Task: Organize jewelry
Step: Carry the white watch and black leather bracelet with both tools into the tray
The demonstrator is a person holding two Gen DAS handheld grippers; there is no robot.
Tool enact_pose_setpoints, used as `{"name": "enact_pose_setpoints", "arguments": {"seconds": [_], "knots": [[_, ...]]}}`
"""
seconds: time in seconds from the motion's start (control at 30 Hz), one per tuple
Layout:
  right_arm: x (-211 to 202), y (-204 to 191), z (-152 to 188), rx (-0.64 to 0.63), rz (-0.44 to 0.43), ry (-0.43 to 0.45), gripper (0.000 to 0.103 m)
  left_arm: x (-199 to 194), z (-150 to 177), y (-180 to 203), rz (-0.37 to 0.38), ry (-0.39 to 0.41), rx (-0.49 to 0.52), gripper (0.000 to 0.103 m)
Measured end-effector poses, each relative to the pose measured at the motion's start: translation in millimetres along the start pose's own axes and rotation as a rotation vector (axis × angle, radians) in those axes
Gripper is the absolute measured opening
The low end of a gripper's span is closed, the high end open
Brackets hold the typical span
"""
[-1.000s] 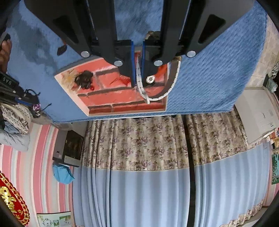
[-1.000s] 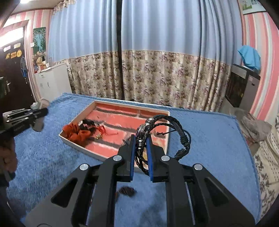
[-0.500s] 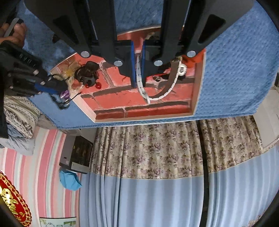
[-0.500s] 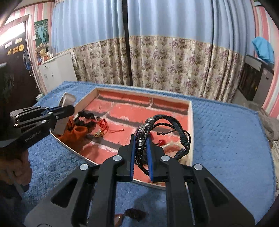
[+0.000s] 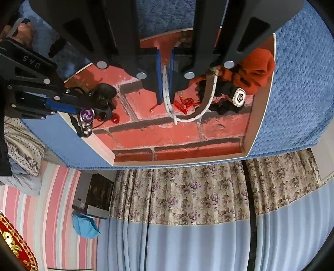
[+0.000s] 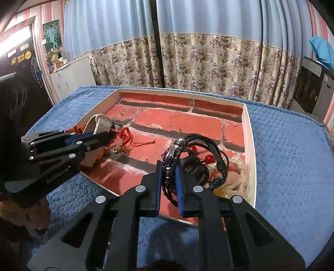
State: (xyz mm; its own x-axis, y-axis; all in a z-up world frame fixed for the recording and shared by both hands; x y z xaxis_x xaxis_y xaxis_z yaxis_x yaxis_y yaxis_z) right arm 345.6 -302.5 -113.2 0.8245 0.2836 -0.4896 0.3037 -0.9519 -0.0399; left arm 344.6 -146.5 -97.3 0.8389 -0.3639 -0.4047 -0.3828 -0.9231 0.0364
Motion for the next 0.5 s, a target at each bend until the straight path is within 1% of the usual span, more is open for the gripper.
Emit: {"name": "enact_pose_setpoints", "arguments": {"seconds": [0.2, 0.23, 0.37, 0.5], "knots": [[-1, 9, 2, 0.018, 0.011, 0.001, 0.013, 3, 5, 2, -0.001, -0.009, 0.001, 0.006], [-1, 10, 2, 0.021, 0.01, 0.001, 0.014, 4, 7, 2, -0.001, -0.013, 0.001, 0.008], [-2, 10, 5, 0.021, 0.012, -0.004, 0.014, 7, 12, 2, 0.007, -0.026, -0.005, 0.009], [0, 11, 5, 0.019, 0.013, -0.006, 0.015, 7, 13, 2, 0.006, -0.022, -0.004, 0.009]]}}
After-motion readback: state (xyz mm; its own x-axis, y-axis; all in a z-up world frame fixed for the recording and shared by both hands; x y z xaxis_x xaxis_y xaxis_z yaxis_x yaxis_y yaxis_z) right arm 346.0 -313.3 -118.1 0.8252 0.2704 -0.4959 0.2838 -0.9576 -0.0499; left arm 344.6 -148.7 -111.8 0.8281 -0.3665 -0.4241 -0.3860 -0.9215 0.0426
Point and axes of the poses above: each gripper's, at about its wrist camera, not at the fingertips, and x roughly the way its jaws point, y to its right, z to its underside, the point moved 10 cm from there along x, roughly the way its jaws point, and after that the axes turned 15 degrees about y, right-handed, at the moved point
